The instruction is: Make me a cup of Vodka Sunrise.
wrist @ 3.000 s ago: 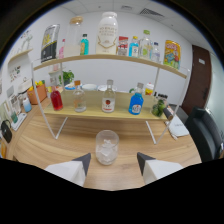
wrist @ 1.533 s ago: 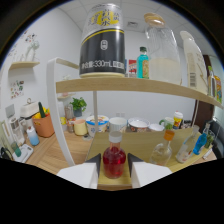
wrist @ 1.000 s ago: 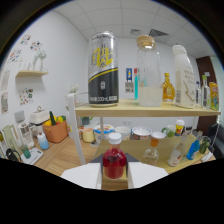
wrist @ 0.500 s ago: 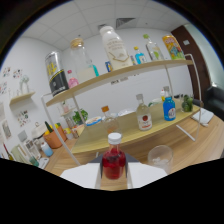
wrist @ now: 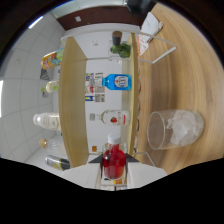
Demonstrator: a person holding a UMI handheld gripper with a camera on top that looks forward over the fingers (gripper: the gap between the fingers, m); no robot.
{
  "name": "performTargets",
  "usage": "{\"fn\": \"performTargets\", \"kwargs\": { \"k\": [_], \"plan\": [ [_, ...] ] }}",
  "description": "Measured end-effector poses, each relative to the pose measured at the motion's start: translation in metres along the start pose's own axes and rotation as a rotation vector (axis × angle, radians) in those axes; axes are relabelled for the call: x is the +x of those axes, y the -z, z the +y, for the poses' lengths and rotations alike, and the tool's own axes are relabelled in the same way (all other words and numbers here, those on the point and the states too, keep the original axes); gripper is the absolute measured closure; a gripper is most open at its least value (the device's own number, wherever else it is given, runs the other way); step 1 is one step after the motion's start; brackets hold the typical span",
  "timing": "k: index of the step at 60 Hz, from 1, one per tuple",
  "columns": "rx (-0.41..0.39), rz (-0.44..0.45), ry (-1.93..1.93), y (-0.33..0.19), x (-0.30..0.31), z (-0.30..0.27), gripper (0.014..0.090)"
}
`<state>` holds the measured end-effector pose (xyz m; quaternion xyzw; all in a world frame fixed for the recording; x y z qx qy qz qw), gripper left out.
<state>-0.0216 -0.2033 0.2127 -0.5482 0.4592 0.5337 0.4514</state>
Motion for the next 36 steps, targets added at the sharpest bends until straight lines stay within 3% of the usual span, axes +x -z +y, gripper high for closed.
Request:
{"fn": "performTargets", "kwargs": {
  "k": [18, 28, 36],
  "plan": [
    [0.006, -0.115, -0.520, -0.005, -0.006, -0.009, 0.0706],
    [0.024, -0.126, -0.601, -0.002, -0.004, -0.014, 0.0705],
    [0.019, -0.085, -0.480, -0.002, -0.005, -0.010, 0.0706]
  ]
}}
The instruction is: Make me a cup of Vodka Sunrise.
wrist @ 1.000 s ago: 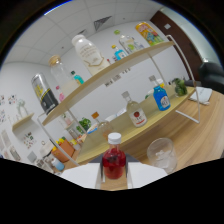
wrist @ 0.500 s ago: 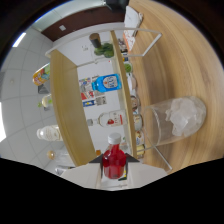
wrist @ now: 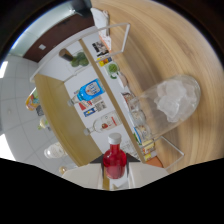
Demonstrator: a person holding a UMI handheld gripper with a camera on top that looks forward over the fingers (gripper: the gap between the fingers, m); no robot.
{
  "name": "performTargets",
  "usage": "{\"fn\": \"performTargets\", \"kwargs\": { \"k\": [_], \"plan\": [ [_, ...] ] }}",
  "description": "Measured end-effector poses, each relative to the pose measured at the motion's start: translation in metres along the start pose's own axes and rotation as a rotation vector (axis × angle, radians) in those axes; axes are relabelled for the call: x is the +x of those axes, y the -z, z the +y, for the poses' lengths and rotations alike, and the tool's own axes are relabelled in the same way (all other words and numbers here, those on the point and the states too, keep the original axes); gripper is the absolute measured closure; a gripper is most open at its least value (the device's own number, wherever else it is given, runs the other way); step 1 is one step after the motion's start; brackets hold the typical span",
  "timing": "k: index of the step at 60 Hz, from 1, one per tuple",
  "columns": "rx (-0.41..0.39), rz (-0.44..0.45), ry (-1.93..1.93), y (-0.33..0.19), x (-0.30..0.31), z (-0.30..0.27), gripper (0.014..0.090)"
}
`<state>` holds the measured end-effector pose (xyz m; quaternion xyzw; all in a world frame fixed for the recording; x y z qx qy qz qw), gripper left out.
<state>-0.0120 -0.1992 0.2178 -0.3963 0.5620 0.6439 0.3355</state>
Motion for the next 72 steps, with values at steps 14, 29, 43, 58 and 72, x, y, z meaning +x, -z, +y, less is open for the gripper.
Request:
{"fn": "performTargets", "kwargs": {
  "k": [14, 29, 43, 58, 72],
  "plan": [
    [-0.027, 0.084, 0.924, 0.002, -0.027, 0.038, 0.0705],
    [-0.069, 0.231, 1.705, -0.006, 0.039, 0.065, 0.0704],
    [-0.222, 0.403, 1.912, -0.009, 0.151, 0.052, 0.0707],
    [-0.312, 0.537, 1.950, -0.005, 0.215, 0.035, 0.0704],
    [-0.352, 0.600, 1.963, -0.005, 0.232, 0.032, 0.0701]
  ]
}}
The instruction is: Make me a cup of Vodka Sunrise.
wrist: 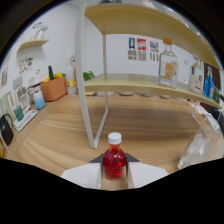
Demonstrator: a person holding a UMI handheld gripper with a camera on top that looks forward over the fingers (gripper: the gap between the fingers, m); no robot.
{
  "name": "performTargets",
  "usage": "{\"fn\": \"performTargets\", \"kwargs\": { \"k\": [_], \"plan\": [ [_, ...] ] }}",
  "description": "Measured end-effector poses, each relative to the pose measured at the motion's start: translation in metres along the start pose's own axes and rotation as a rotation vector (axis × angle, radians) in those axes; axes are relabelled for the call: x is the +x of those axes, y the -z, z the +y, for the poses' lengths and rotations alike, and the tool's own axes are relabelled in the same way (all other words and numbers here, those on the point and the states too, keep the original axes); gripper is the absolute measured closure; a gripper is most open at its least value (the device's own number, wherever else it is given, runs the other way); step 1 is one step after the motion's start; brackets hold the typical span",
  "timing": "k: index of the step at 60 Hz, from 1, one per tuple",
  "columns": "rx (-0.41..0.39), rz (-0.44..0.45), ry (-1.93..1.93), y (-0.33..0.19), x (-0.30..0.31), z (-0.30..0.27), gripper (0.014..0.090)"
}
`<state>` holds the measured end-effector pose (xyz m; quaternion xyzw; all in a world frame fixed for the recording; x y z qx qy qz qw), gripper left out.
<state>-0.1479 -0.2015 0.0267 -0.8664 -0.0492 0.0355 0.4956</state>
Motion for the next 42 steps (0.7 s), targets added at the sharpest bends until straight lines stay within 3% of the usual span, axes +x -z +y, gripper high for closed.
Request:
{"fn": "performTargets", "kwargs": {
  "k": [17, 24, 28, 31, 42],
  "plan": [
    [0.000, -0.009, -0.004, 0.008, -0.002, 0.004, 0.0677],
    [0.036, -0.013, 0.060, 0.017, -0.003, -0.004, 0.0522],
    [0.041, -0.039, 0.085, 0.027, -0.008, -0.011, 0.0299],
    [0.053, -0.060, 0.089, 0.040, -0.011, -0.022, 0.0180],
    [0.190, -0.093, 0.070, 0.111, -0.003, -0.088, 0.0182]
  ]
}}
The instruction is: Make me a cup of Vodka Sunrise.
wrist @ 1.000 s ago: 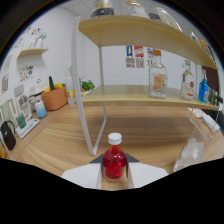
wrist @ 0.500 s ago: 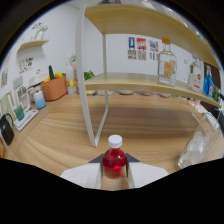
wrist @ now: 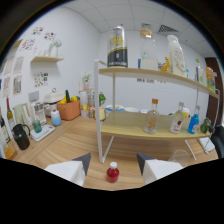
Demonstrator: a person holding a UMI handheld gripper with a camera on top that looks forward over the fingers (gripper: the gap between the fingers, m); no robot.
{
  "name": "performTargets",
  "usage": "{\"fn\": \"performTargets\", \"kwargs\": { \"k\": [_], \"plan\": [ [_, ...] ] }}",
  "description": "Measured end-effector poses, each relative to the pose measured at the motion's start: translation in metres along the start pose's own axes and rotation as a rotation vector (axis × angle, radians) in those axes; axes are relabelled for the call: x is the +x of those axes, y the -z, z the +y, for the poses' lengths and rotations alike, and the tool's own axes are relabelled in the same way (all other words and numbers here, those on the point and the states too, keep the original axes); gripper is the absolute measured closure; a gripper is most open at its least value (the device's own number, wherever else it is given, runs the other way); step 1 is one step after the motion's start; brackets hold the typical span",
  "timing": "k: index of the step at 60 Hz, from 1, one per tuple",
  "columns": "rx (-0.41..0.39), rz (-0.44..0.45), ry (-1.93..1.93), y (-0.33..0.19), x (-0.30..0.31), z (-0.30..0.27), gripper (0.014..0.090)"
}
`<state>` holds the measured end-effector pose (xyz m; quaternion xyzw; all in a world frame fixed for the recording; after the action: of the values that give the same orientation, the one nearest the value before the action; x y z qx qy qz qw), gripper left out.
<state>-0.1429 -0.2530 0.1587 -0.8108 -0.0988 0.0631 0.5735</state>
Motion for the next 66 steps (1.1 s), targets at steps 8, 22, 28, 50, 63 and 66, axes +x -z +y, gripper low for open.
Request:
{"fn": "performTargets", "kwargs": {
  "k": [8, 22, 28, 50, 63, 66],
  "plan": [
    [0.061, 0.002, -0.029, 0.040, 0.026, -0.036, 0.0182],
    [0.027, 0.111, -0.080, 0.086, 0.111, -0.009, 0.0182],
    [-0.025, 0.154, -0.099, 0.098, 0.142, 0.020, 0.0189],
    [0.038, 0.180, -0.113, 0.121, 0.243, -0.058, 0.0185],
    [0.154, 0.205, -0.095, 0.104, 0.321, -0.162, 0.0189],
    [0.175, 0.207, -0.099, 0.096, 0.337, -0.181, 0.0187]
  ]
}}
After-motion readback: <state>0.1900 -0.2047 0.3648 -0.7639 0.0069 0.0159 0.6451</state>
